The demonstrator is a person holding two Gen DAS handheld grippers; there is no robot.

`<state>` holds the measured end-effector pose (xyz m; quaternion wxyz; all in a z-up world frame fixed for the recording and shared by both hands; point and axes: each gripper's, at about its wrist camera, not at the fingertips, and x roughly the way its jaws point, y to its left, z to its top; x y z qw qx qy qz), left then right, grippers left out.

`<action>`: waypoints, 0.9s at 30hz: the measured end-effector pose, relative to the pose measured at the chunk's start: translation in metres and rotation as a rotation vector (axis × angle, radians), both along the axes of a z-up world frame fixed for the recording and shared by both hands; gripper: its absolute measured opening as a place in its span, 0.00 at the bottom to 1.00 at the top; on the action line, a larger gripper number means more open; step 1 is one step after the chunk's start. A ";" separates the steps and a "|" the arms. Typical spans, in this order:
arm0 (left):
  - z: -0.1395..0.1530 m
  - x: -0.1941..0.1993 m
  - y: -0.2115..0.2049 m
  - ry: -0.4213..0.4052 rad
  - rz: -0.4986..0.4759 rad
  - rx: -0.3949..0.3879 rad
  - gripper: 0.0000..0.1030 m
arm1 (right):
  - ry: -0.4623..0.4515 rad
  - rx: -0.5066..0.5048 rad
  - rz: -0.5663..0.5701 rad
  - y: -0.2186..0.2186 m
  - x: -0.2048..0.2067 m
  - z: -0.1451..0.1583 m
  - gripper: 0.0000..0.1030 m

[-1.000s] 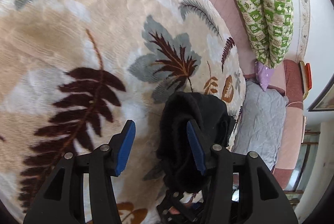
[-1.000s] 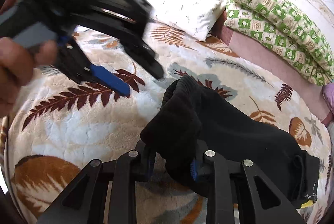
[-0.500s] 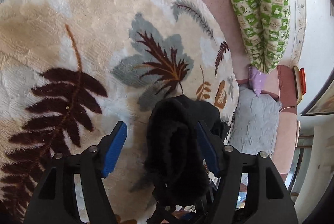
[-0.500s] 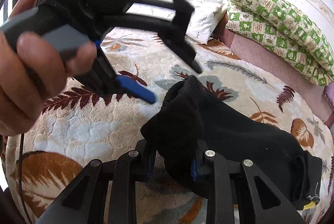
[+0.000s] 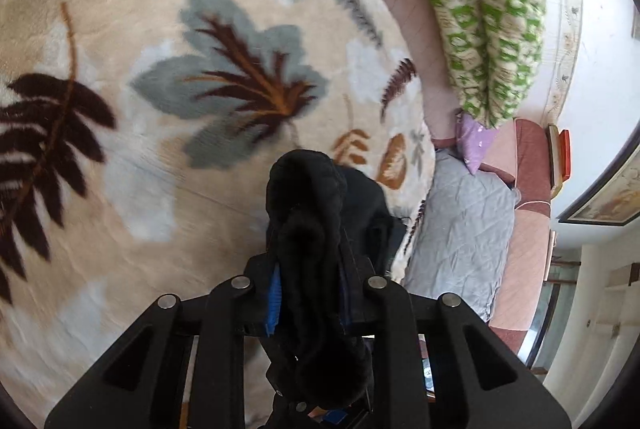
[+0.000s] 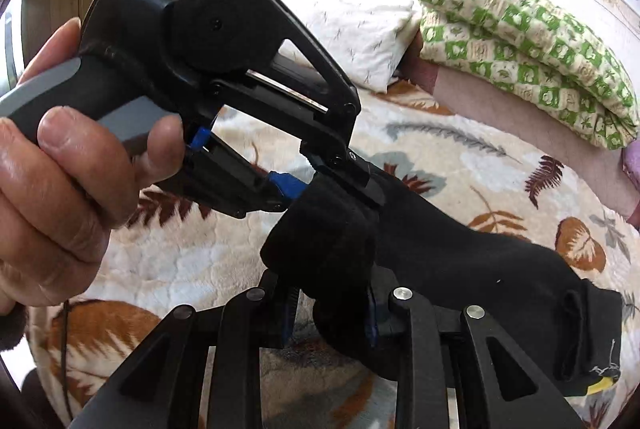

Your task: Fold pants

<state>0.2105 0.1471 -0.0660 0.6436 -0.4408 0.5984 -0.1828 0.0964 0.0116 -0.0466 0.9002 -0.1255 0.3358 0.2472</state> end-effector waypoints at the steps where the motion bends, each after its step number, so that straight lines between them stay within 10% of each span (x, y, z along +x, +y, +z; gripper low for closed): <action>1: 0.006 0.002 -0.007 -0.007 -0.005 0.006 0.19 | -0.007 0.020 -0.005 -0.006 -0.002 0.007 0.25; 12: 0.064 0.035 -0.201 -0.083 -0.209 0.221 0.19 | 0.055 0.358 -0.210 -0.165 0.010 0.053 0.26; 21: 0.020 0.067 -0.338 -0.032 -0.361 0.395 0.22 | 0.186 0.603 -0.425 -0.318 0.025 0.006 0.26; 27: 0.010 0.074 -0.358 -0.022 -0.411 0.439 0.34 | 0.318 0.769 -0.503 -0.371 0.034 -0.042 0.40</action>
